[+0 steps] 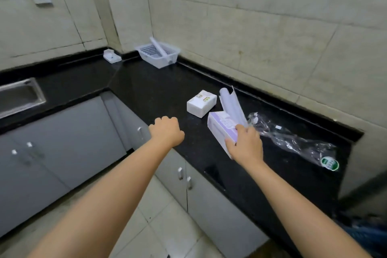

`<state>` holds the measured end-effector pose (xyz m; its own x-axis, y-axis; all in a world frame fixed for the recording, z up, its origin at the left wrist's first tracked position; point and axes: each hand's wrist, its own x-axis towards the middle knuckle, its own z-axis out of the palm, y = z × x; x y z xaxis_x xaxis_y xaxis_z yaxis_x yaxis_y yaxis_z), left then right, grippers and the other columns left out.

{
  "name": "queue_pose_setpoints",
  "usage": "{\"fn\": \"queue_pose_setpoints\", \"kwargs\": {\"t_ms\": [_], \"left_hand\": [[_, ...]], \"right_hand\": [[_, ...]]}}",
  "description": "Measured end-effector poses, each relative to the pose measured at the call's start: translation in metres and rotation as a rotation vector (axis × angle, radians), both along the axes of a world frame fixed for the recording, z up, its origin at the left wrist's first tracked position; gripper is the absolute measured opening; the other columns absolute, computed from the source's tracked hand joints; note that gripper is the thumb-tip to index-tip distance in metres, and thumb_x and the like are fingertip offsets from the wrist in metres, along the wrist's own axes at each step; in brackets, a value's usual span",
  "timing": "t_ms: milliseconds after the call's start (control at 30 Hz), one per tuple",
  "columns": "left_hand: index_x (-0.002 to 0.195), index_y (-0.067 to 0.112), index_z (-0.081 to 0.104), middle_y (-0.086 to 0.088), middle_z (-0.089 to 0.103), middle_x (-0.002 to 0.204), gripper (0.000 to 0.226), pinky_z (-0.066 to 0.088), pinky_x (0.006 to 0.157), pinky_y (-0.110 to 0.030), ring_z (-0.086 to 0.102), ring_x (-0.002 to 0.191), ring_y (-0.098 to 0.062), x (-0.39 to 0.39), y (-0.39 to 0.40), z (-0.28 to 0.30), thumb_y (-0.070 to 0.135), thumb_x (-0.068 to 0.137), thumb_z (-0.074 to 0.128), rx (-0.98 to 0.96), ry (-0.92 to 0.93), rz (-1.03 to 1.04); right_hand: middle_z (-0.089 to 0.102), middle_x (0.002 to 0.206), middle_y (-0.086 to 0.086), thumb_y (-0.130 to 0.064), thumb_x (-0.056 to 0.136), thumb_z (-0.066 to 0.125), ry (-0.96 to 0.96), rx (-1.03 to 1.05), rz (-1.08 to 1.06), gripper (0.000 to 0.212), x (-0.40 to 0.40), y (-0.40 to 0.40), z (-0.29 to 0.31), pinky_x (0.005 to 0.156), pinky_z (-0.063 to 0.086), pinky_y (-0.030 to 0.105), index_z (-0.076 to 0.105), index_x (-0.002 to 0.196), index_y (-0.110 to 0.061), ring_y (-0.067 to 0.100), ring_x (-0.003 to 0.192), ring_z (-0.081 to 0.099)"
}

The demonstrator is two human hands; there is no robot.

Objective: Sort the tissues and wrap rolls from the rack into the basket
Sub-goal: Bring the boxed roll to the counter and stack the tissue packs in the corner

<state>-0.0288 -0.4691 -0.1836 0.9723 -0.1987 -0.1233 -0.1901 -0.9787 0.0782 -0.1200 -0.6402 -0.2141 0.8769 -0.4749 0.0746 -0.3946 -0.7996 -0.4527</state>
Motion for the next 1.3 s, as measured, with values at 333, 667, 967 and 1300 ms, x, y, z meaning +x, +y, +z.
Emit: {"fn": "queue_pose_setpoints", "kwargs": {"t_ms": [333,667,967,1300], "left_hand": [[0.124,0.011,0.048,-0.013,0.051,0.127,0.041,0.043,0.095,-0.044,0.045,0.12,-0.032,0.121,-0.025,-0.075,0.035,0.091,0.046,0.056,0.133,-0.146],[0.129,0.012,0.048,-0.009,0.051,0.131,0.043,0.042,0.097,-0.041,0.044,0.123,-0.028,0.206,-0.081,-0.114,0.033,0.091,0.048,0.005,0.14,-0.426],[0.122,0.003,0.057,-0.014,0.059,0.122,0.036,0.043,0.093,-0.039,0.05,0.115,-0.032,0.282,-0.124,-0.12,0.016,0.089,0.055,-0.279,0.146,-0.89],[0.129,0.012,0.051,-0.005,0.052,0.13,0.041,0.04,0.097,-0.034,0.044,0.122,-0.023,0.333,-0.149,-0.128,0.024,0.09,0.051,-0.23,0.119,-1.059]], "right_hand": [[0.046,0.118,0.021,-0.028,0.085,0.055,0.085,0.038,-0.088,0.044,0.11,-0.014,-0.096,0.089,0.039,0.043,0.047,0.123,-0.009,0.037,0.104,0.044],[0.049,0.118,0.019,-0.035,0.077,0.066,0.229,-0.006,-0.214,0.057,0.152,-0.019,-0.128,0.083,0.042,0.042,0.049,0.125,-0.012,0.036,0.098,0.049],[0.022,0.149,0.016,-0.035,0.085,0.056,0.201,0.085,-0.364,0.063,0.174,-0.015,-0.11,0.109,0.025,0.043,0.031,0.139,-0.014,0.031,0.134,0.029],[0.037,0.141,0.014,-0.02,0.086,0.057,0.2,0.113,-0.713,0.045,0.203,-0.024,-0.089,0.105,0.033,0.043,0.046,0.128,-0.007,0.03,0.128,0.036]]}}
